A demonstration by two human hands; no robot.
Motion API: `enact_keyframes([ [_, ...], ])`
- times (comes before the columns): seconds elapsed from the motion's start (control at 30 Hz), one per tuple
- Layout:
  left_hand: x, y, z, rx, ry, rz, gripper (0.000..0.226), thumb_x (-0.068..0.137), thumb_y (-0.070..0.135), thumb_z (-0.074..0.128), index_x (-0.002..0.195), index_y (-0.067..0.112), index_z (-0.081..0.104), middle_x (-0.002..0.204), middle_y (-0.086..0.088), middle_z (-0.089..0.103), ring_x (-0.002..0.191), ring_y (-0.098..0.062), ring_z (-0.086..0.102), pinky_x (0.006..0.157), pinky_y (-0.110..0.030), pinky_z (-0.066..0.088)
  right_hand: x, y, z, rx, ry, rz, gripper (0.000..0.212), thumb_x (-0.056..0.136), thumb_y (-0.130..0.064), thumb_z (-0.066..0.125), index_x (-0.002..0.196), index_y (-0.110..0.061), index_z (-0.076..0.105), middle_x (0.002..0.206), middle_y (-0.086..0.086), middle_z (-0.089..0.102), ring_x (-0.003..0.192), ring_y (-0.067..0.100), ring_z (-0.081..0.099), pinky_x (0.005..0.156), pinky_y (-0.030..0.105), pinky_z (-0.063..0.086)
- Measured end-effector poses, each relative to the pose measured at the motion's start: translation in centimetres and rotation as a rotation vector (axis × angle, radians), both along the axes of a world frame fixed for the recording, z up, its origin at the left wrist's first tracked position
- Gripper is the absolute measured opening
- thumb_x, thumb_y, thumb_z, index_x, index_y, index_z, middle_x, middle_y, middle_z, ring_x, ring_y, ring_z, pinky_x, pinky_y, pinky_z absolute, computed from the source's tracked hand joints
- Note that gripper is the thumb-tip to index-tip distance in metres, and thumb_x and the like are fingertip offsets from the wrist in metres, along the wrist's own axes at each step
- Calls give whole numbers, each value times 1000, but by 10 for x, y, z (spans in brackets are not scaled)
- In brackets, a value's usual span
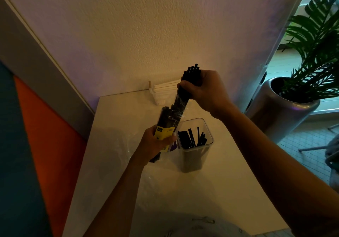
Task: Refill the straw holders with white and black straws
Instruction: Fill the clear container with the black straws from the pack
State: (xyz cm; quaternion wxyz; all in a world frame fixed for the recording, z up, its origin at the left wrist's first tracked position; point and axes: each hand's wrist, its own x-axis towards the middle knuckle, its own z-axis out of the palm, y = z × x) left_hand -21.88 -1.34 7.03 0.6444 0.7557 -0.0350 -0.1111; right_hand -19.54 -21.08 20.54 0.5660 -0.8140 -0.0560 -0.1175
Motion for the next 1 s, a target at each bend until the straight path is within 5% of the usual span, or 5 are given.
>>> enact_keyframes([
  [0.43,-2,6,-9,12,56,53,28,76,8,79,96,22,66,79,8,73,73,-9,70,62,-22,57,7,-9,31,20,-124,-51,4,89,-20,70,92,-21,68,94,5,74,88,14,73,80,41,61],
  [0.73,-6,9,-19,19,78,78,31,76,5,79,96,24,66,81,9,72,70,-6,70,58,-18,54,7,-22,61,16,-253,-97,6,90,-18,69,96,-17,68,94,3,74,87,11,73,81,36,60],
  [1.0,-2,16,-29,75,76,208,32,76,8,80,104,17,66,86,7,70,74,-6,67,56,-17,54,8,-35,46,-142,-169,-157,15,90,-22,69,101,-12,70,93,3,73,82,11,72,77,35,61],
])
